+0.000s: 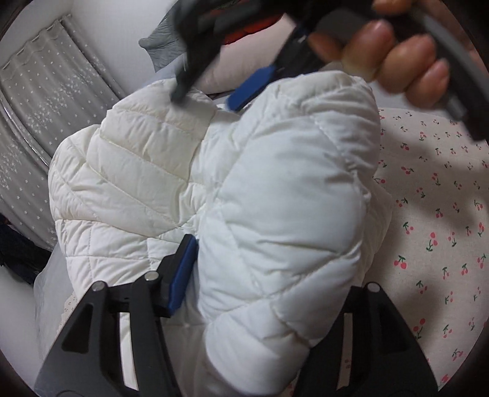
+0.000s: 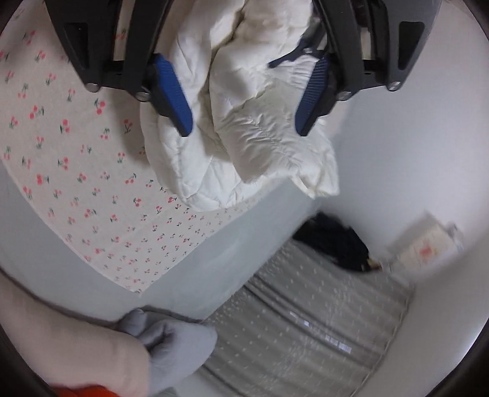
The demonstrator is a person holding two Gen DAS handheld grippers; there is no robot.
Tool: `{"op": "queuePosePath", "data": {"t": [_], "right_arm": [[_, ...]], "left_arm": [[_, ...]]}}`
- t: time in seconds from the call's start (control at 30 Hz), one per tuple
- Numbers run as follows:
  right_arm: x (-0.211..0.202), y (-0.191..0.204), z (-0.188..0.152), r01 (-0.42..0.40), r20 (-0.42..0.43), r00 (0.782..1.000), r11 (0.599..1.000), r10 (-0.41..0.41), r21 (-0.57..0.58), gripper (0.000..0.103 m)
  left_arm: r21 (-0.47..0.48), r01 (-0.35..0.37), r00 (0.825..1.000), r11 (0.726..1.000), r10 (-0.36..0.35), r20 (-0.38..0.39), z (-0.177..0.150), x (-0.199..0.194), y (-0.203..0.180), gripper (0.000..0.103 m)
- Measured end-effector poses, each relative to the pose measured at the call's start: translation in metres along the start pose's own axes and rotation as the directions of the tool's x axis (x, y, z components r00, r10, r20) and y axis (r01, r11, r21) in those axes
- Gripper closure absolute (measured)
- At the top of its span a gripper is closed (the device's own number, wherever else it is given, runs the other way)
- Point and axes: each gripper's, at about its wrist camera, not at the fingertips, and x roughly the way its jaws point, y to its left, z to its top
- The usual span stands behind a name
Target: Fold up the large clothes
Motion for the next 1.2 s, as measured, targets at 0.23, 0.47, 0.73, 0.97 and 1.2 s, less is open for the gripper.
{"op": "queuePosePath", "data": {"t": [0.23, 0.47, 0.73, 0.97, 1.2], "right_arm": [[0.024, -0.009, -0.044, 0.212, -0.085, 0.970, 0.965, -0.227, -0.155, 0.081], [0.020, -0.019, -0.054, 0.197, -0.082, 0.973, 0.965, -0.213, -0.175, 0.081], [0.004, 0.002, -0.058, 0.240, -0.072, 0.962, 0.943, -0.263, -0.230, 0.071], [-0.041, 0.047, -0.045, 0.376, 0.054, 0.925, 0.878, -0.377, -0.297, 0.066], [-0.026, 0.109, -0.041, 0.339, 0.064, 0.941, 0.906, -0.334, -0.254, 0.066]], "left_arm": [[-0.002, 0.137, 0.991, 0.991, -0.137, 0.002, -0.003, -0.043, 0.009, 0.043], [-0.180, 0.341, 0.937, 0.923, -0.317, 0.147, 0.009, -0.099, 0.073, 0.036], [-0.465, 0.166, 0.986, 0.869, -0.138, 0.094, 0.027, -0.026, 0.124, 0.059], [-0.619, 0.107, 0.994, 0.778, -0.080, 0.071, 0.029, 0.018, 0.140, 0.079], [-0.667, 0.025, 0.997, 0.745, -0.063, -0.033, 0.024, 0.029, 0.134, 0.079]]}}
